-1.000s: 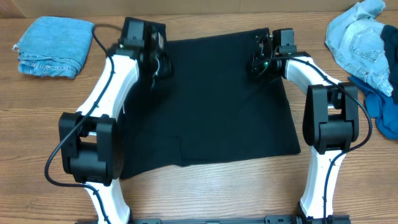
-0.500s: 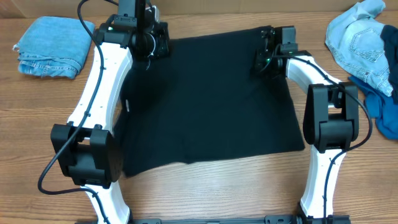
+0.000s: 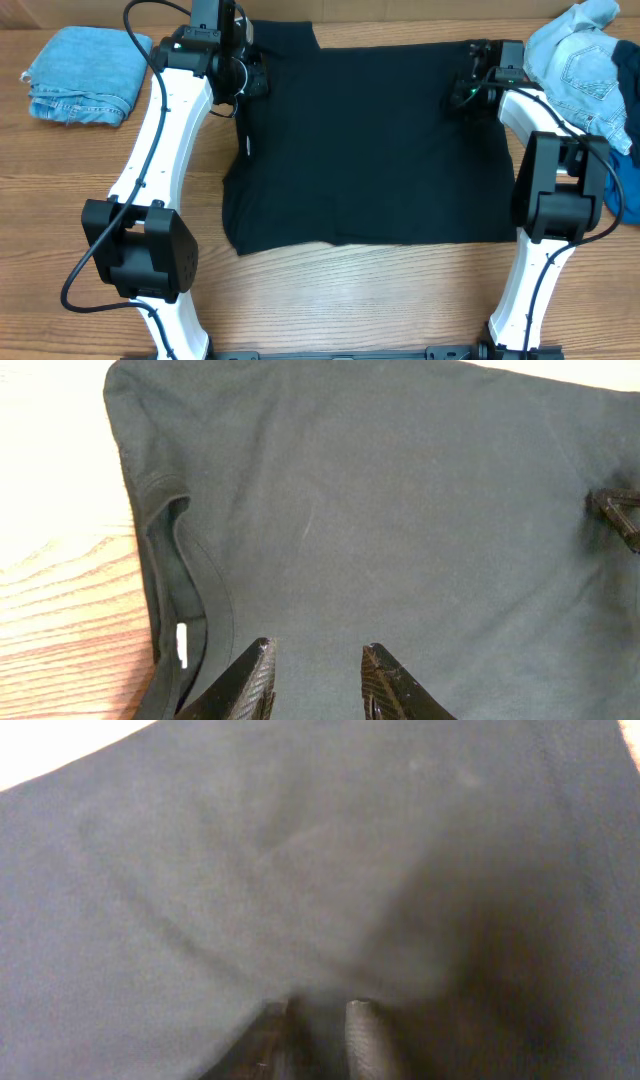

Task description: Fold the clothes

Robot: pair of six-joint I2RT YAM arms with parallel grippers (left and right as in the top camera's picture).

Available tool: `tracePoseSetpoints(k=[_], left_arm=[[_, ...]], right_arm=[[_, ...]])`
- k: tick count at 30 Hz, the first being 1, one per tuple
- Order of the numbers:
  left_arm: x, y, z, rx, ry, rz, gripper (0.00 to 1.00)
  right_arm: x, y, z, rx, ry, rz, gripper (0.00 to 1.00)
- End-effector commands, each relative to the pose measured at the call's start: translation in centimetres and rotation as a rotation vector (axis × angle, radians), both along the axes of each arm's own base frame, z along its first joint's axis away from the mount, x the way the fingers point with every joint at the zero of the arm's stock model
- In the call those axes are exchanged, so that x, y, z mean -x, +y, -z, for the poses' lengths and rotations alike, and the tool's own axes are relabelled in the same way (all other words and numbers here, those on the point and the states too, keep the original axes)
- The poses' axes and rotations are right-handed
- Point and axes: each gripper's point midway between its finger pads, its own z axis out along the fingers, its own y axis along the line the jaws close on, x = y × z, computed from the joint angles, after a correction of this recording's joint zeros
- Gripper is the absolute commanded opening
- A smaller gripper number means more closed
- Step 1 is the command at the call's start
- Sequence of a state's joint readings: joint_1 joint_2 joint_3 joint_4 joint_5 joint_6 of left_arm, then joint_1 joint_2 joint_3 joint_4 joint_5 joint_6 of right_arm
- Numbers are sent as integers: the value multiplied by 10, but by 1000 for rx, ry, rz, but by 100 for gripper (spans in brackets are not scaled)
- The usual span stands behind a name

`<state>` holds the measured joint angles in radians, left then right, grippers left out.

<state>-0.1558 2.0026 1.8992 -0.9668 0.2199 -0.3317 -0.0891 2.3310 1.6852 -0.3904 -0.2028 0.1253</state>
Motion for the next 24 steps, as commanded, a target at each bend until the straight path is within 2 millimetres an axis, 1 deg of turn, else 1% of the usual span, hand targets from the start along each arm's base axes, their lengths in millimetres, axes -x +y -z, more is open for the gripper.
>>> tracePoseSetpoints(k=[1, 4, 5, 6, 9, 12, 13, 15, 17, 19, 20, 24], left_arm=[[0, 2, -25, -24, -64, 20, 33], [4, 9, -24, -60, -47, 12, 32], [6, 14, -25, -90, -44, 6, 32], [8, 18, -28, -113, -45, 5, 32], [14, 27, -44, -157, -57, -10, 31], [19, 28, -58, -161, -74, -2, 34], [21, 28, -58, -162, -68, -1, 36], [27, 29, -55, -167, -40, 1, 37], [33, 34, -43, -194, 9, -5, 36], [42, 36, -28, -205, 67, 0, 36], [49, 37, -18, -212, 110, 5, 36], [71, 41, 17, -237, 244, 15, 33]], right_arm=[[21, 12, 25, -59, 108, -29, 65], [18, 22, -9, -83, 81, -54, 71], [18, 24, -23, -82, 73, -58, 73], [21, 25, -33, -82, 73, -60, 75], [34, 33, -62, -86, 84, -73, 78], [50, 46, -80, -105, 113, -101, 79], [56, 53, -84, -118, 128, -115, 79], [70, 69, -88, -150, 171, -148, 79], [86, 87, -86, -182, 232, -185, 79], [102, 102, -81, -189, 295, -212, 79], [111, 110, -78, -186, 324, -231, 79], [122, 130, -76, -177, 360, -272, 81]])
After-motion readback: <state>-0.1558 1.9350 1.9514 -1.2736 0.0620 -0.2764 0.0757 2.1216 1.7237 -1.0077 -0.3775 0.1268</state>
